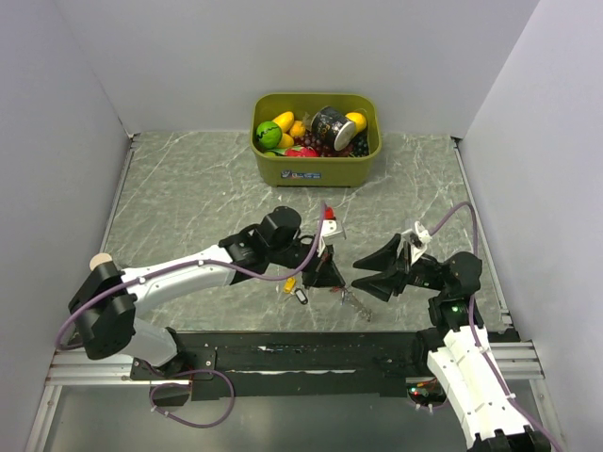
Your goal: Put the keys on the keyring
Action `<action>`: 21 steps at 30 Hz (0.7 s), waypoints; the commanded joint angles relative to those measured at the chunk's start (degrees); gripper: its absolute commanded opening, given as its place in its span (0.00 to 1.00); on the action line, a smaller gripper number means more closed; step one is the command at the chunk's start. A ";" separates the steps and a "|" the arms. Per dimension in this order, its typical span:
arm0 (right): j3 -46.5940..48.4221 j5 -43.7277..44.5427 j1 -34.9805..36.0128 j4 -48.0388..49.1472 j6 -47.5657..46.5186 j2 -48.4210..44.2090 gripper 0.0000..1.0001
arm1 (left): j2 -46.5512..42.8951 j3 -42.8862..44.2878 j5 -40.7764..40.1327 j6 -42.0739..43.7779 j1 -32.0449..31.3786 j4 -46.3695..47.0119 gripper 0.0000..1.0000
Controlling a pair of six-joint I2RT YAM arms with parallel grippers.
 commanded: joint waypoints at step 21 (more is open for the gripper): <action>5.09 -4.74 9.44 1.76 -3.92 6.08 0.53 | -6.30 2.91 11.71 1.40 -0.30 3.34 0.01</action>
